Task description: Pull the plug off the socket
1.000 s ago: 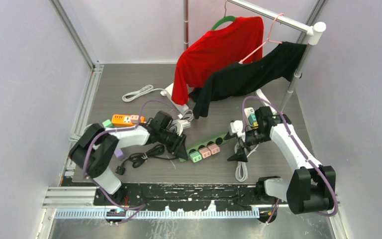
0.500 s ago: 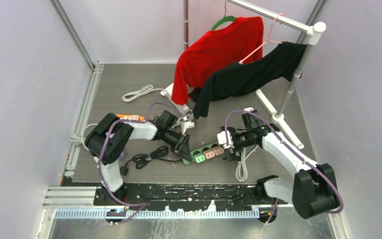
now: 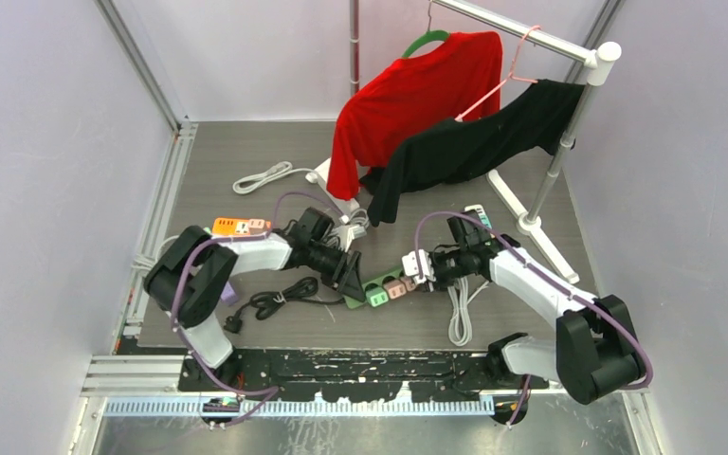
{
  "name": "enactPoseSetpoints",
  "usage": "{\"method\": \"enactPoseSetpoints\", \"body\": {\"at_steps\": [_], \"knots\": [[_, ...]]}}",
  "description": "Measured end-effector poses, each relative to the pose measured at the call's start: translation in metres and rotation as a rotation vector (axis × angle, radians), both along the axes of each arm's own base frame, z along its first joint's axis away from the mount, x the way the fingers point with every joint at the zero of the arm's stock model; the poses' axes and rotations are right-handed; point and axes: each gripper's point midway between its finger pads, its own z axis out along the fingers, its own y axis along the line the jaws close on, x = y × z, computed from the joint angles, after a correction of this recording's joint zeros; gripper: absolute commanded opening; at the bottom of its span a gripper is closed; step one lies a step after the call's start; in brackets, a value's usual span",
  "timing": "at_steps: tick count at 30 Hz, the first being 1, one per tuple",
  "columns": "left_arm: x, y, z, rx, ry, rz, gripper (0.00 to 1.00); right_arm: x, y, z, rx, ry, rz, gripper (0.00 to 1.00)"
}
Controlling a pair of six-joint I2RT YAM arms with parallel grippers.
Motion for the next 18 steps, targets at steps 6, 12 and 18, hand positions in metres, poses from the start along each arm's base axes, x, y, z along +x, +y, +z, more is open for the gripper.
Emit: {"method": "enactPoseSetpoints", "body": {"at_steps": [6,12,18], "knots": [[0.014,0.011,0.029,-0.006,-0.167,0.098,0.55,0.009,0.012,0.019,0.057,-0.047,0.033,0.22],[0.012,0.025,0.065,-0.048,-0.336,0.141,0.56,0.008,0.019,0.028,0.093,0.007,0.023,0.18],[0.007,0.037,0.072,-0.054,-0.427,0.151,0.59,0.006,0.024,0.031,0.097,0.098,0.004,0.16]]}}
